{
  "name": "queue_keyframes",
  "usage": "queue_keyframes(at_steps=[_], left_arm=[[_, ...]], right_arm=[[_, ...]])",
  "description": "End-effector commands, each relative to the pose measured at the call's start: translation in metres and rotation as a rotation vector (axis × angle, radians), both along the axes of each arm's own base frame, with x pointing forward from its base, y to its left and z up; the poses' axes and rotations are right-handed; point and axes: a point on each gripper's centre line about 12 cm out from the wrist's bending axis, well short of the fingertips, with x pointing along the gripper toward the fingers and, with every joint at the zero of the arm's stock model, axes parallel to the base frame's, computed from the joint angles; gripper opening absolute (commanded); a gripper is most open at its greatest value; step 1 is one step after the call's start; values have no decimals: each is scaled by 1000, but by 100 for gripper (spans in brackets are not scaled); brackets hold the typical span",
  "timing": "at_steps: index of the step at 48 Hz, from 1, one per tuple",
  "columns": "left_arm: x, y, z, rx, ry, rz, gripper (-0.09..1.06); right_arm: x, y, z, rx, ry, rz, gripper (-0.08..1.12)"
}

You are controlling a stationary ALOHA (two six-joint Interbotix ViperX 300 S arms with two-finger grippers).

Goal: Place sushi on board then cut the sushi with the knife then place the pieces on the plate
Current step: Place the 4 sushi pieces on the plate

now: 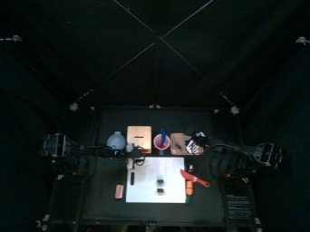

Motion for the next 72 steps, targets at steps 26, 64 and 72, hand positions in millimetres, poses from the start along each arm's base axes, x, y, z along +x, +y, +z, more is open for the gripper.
queue_keyframes(at_steps=[26,64,72], left_arm=[[7,1,7,-1,-28,4,70],[5,1,0,-1,-5,2,70],[5,1,-1,0,-3,2,70]], right_arm=[[41,27,37,-50,-111,145,87],[152,188,36,-18,-247,655,87],[157,194,31,7,-255,648,87]])
